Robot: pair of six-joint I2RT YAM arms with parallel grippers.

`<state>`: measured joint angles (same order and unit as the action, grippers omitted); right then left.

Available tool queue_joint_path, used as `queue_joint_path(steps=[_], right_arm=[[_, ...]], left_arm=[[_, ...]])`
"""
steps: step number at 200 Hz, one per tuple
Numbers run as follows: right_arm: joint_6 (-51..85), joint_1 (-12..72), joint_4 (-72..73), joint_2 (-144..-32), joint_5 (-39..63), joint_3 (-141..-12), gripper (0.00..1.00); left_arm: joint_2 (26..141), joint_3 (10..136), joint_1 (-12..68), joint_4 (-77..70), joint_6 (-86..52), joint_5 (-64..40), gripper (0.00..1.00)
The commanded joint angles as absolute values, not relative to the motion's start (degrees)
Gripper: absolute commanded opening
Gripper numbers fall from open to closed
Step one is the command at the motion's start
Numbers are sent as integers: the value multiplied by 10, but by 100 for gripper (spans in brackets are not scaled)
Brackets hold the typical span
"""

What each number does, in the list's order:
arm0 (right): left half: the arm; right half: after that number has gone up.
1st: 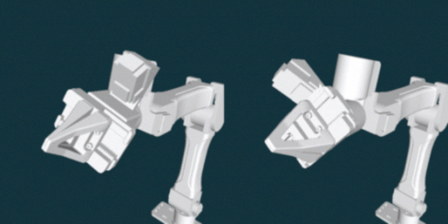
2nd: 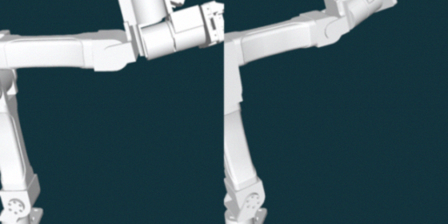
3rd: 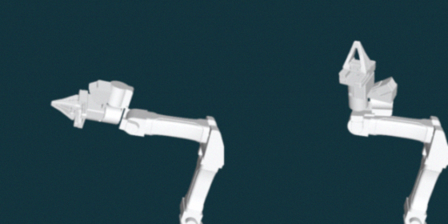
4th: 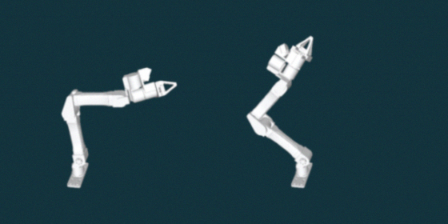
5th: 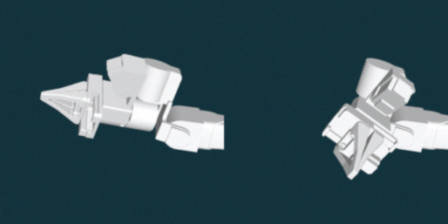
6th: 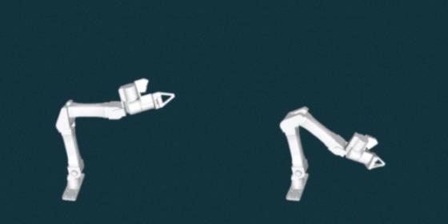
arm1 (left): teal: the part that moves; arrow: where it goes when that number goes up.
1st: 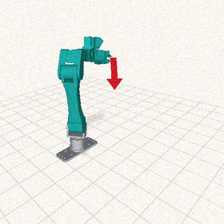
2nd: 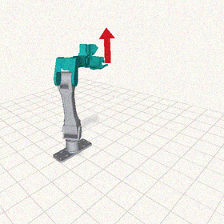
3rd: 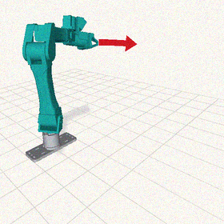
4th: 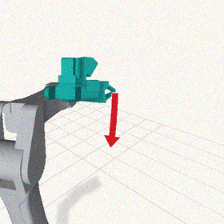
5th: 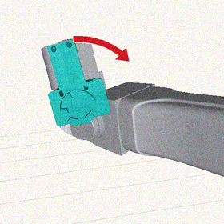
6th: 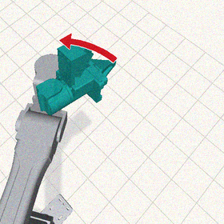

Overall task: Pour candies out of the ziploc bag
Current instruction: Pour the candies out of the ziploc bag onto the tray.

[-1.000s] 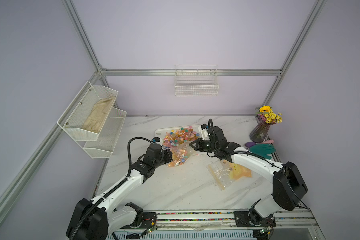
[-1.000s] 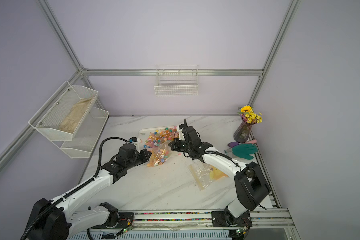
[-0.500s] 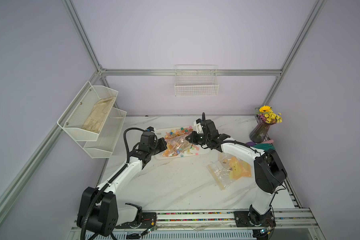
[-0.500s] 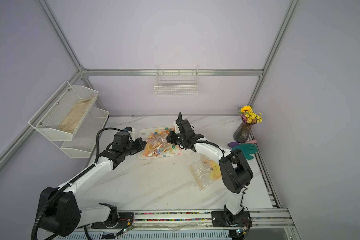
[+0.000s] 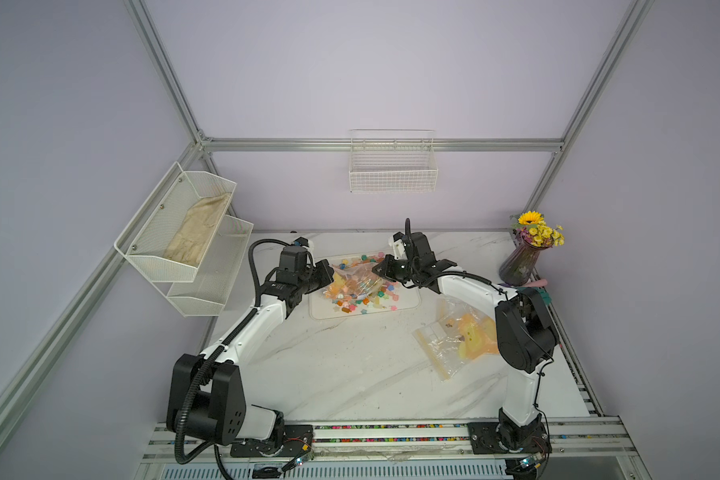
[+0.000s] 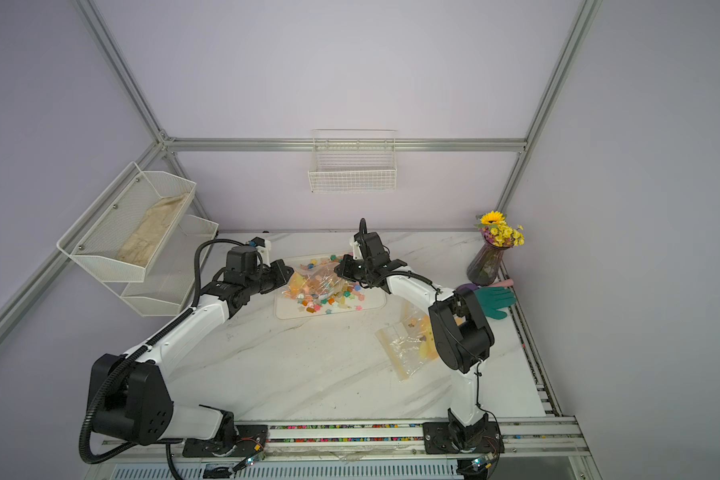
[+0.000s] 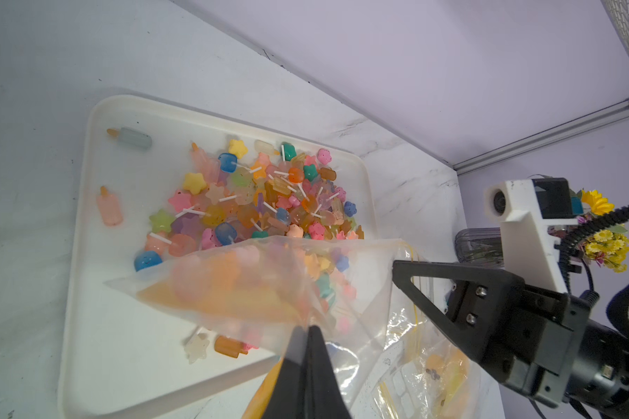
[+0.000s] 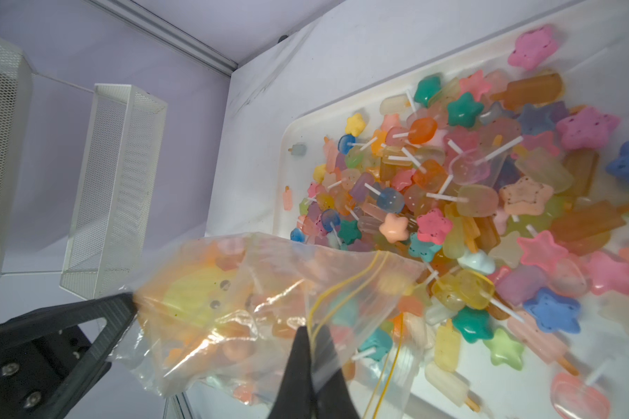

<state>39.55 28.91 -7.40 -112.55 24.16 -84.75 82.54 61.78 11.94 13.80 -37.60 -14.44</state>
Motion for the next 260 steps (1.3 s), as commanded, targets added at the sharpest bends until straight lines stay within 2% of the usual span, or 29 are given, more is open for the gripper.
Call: queue_joint_path(steps=[1, 260], right_arm=[[391, 282, -74, -1137, 249, -870, 0], [387, 311, -93, -1236, 285, -950, 0]], left_arm=[[839, 693, 112, 121, -353, -156, 0], [854, 808, 88, 195, -317, -146, 0]])
